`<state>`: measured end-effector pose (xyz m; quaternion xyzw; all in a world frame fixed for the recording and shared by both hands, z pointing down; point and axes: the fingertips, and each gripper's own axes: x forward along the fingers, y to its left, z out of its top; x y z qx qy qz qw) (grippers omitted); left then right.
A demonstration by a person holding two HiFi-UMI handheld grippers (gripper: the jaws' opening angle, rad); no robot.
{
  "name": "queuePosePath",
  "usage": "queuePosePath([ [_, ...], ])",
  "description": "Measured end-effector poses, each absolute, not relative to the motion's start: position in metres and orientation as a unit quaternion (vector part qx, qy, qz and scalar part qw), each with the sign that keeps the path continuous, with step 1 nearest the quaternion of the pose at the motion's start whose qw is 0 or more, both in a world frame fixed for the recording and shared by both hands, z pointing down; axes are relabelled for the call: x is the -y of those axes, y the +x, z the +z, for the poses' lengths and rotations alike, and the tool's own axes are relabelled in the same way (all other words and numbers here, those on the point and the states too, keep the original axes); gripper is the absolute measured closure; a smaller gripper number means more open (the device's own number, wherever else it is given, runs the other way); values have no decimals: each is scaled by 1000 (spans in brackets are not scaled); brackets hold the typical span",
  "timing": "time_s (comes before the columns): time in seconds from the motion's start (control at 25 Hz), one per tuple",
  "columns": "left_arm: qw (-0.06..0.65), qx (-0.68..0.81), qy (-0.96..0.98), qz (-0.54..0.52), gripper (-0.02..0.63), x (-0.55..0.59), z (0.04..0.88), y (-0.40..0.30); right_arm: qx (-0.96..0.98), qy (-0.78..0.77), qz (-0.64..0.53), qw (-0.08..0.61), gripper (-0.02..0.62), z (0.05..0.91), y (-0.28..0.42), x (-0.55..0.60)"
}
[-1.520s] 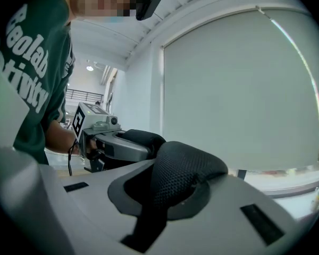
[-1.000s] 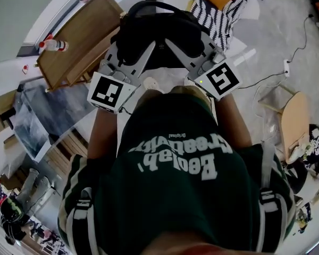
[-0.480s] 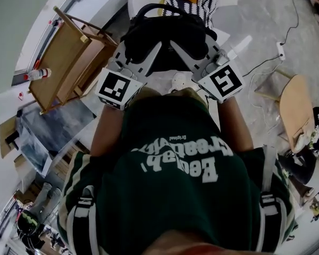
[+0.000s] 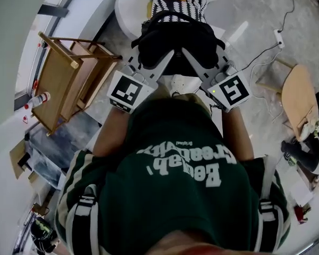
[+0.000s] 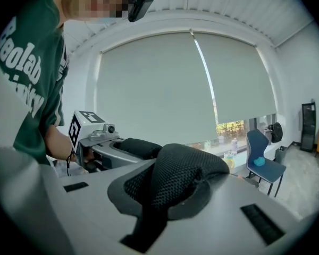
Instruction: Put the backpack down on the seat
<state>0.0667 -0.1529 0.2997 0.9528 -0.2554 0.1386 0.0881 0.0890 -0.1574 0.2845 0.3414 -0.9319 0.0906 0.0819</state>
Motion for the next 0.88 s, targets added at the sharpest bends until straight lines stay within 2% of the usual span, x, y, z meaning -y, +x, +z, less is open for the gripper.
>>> queuePosePath([
  [0.48,110,129,974,151,532,287,337,76,873,432,204,94,538,339,103,282],
  [0.88,117,122,969,182,531,358,370,127,877,428,197,93,538,364,155,356],
])
